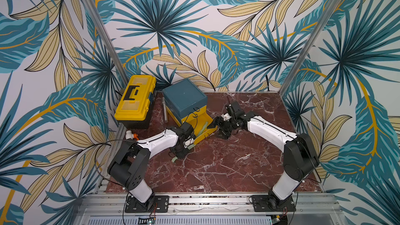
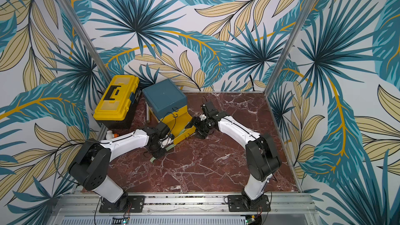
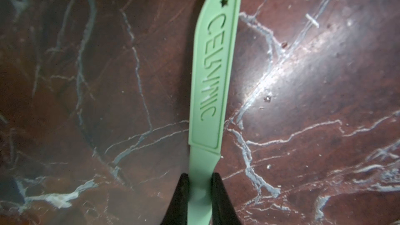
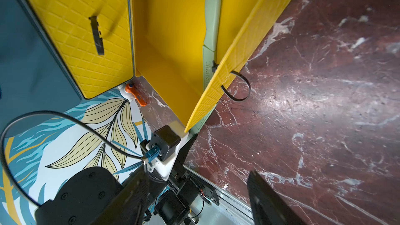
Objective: Place the fruit knives into the drawer by color
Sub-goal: Pick up the fruit knife from the center of the board.
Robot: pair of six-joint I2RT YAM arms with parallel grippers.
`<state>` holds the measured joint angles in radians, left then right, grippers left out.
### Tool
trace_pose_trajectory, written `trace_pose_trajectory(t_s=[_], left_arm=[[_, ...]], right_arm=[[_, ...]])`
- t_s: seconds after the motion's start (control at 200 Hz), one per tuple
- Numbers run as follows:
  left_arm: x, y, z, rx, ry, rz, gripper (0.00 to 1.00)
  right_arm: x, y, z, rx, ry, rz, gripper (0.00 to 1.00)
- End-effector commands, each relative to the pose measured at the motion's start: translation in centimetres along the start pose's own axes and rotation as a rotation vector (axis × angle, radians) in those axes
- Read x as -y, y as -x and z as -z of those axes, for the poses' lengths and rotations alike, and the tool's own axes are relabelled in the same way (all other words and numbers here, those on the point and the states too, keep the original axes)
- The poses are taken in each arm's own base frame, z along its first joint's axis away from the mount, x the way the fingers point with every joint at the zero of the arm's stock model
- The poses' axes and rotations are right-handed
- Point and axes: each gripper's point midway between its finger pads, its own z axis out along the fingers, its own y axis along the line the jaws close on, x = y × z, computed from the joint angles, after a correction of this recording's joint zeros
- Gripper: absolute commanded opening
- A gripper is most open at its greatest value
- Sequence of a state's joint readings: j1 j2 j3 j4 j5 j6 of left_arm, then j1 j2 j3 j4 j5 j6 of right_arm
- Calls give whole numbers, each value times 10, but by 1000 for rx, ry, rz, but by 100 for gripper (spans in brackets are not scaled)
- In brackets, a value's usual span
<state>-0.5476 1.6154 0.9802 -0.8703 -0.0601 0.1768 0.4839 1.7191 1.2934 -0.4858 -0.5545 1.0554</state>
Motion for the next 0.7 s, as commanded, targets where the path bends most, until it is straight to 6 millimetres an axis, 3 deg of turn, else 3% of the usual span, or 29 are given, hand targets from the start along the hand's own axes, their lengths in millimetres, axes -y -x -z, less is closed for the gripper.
trace_pose_trajectory(t_s=[0.0, 0.696], left_arm=[[-7, 1, 20, 28, 47, 6, 0], [-18, -3, 60, 29, 108, 0, 0]], right_arm=[[1, -2, 7, 19, 12, -4, 74], [7, -1, 5, 29, 7, -19, 74]])
